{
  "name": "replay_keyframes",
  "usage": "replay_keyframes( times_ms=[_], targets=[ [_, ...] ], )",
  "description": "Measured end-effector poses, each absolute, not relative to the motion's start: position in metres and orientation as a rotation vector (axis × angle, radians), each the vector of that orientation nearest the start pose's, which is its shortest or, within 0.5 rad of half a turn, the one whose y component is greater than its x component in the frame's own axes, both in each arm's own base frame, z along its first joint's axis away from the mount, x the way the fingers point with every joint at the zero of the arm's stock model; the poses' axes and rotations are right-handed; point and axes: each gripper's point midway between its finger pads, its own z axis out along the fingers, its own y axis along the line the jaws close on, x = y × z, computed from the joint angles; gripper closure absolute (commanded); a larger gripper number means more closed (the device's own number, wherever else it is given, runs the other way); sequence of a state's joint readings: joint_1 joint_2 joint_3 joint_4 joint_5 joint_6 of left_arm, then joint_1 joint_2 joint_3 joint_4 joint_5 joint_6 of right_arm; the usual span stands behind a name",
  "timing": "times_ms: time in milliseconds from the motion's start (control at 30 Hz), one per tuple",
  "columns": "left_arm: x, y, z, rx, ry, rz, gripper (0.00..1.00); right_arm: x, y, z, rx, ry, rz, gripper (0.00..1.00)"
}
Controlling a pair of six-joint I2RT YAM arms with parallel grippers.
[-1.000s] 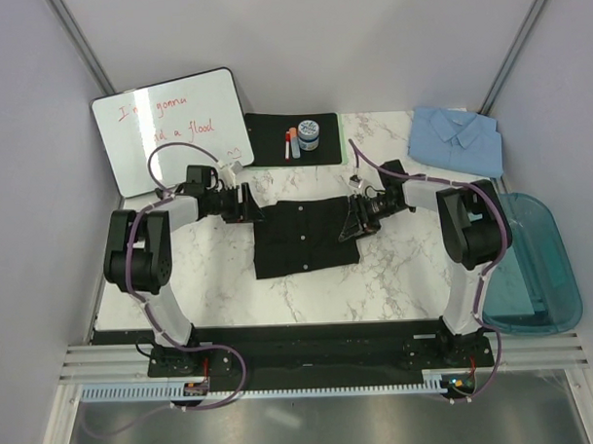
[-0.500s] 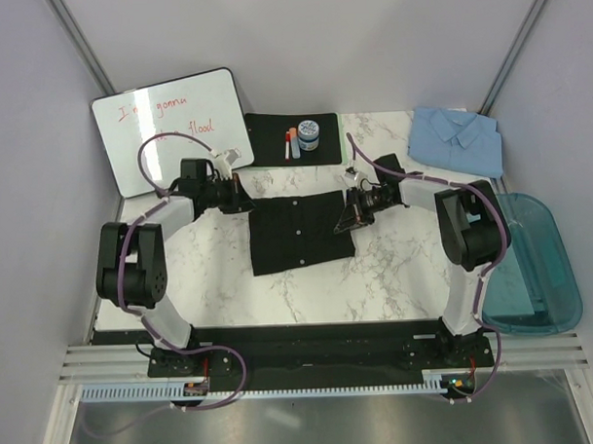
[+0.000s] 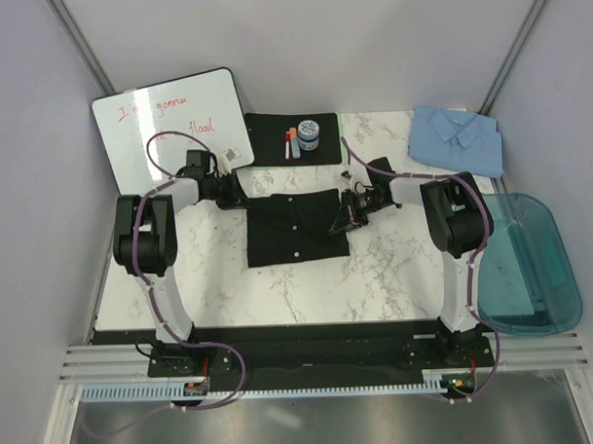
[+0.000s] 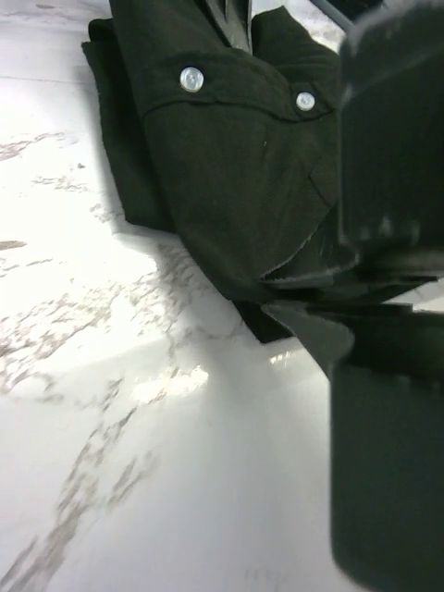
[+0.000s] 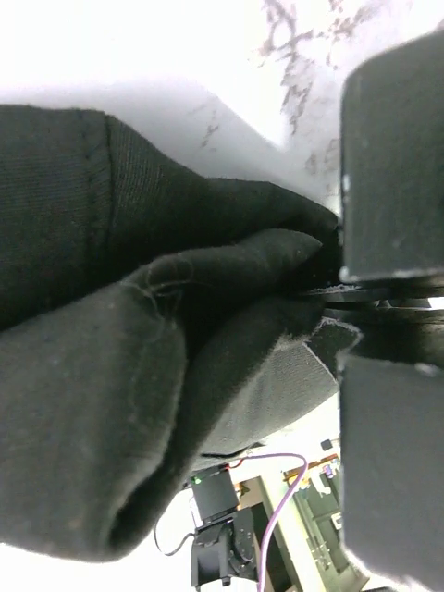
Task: Fold and stack the long sleeve shirts
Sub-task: Fold the shirt
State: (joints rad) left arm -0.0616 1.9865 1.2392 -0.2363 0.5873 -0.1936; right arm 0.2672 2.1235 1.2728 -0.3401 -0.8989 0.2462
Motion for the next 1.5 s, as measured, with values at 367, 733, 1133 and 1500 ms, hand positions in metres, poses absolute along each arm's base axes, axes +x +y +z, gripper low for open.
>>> replay_keyframes(
  times_ms=[367, 733, 1133, 1500],
  targets=[
    [0.413, -0.092, 0.100, 0.033, 2.369, -0.944, 0.36, 0.361, 0.214, 0.096, -0.307, 2.507, 1.221, 0.21],
    [0.261, -0.210, 0.136, 0.391, 2.189, -1.361, 0.45, 0.260, 0.281, 0.139, -0.726, 2.314, 1.438, 0.67],
    [0.290, -0.191, 0.028, 0.046, 2.560, -1.381, 0.49, 0.280, 0.272, 0.024, -0.465, 2.605, 1.588, 0.71],
    [0.244, -0.181, 0.038, 0.139, 2.596, -1.390, 0.44, 0.192, 0.275, 0.033, -0.489, 2.671, 1.800, 0.62]
  ],
)
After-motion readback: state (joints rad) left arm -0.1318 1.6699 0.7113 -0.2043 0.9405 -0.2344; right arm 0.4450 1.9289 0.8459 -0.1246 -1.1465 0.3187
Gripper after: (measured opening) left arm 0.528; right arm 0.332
